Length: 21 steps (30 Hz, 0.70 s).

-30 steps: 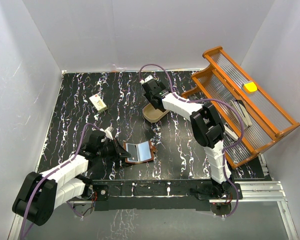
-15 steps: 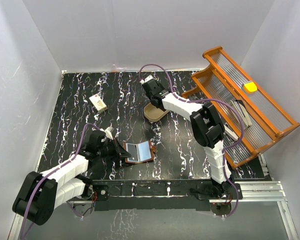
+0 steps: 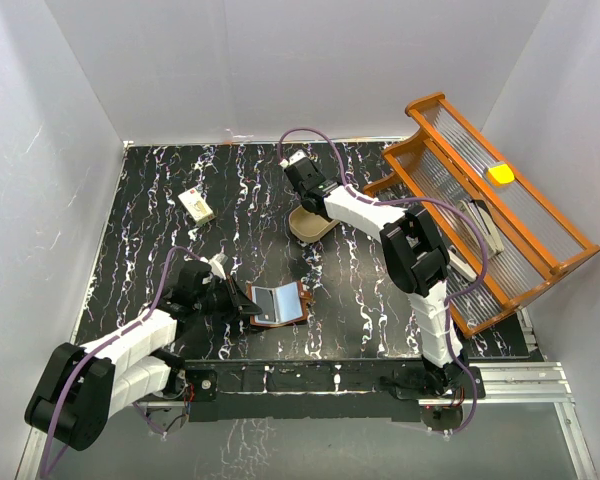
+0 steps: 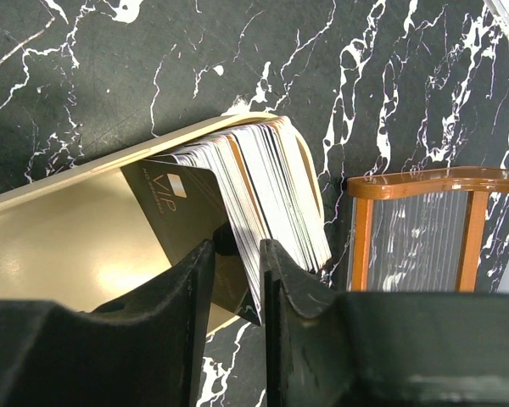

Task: Put the credit cards into the card holder
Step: Pick up the credit card from the storage box.

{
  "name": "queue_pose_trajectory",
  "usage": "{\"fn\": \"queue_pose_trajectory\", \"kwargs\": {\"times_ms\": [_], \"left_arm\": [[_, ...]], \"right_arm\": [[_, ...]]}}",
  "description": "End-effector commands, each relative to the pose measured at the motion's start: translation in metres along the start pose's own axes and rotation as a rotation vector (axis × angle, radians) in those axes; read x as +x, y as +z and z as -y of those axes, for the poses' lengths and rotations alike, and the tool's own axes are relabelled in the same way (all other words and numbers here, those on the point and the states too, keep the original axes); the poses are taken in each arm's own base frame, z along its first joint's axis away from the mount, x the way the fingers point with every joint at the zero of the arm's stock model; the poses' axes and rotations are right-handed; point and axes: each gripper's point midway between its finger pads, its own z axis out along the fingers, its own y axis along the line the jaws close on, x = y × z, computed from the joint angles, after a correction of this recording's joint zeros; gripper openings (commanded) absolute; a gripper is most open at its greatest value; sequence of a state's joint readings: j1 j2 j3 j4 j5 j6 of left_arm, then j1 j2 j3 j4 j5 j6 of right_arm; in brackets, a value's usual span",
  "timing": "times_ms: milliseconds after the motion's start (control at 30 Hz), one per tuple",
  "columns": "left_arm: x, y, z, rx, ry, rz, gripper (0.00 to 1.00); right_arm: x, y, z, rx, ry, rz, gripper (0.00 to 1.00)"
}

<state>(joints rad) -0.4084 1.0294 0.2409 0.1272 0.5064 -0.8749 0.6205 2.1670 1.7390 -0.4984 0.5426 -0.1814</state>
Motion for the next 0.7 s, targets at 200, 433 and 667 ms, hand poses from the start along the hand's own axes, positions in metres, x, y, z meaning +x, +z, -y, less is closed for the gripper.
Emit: {"fn": "queue_pose_trajectory", "kwargs": {"times_ms": [200, 433, 667], "left_arm": [[0.0, -0.002, 0.006, 0.024, 0.013, 0.0, 0.03], [-0.001, -0.002, 0.006, 0.019, 0.012, 0.003, 0.04], [-0.002, -0.001, 0.003, 0.009, 0.012, 0.01, 0.07]], "right_arm": [[-0.033, -0.014, 0.024, 0.037, 0.063, 0.079, 0.12], [-0.036, -0.025, 0.016, -0.032, 0.095, 0.083, 0.03], [-0.039, -0.043, 0.002, -0.154, 0.157, 0.105, 0.0]]}}
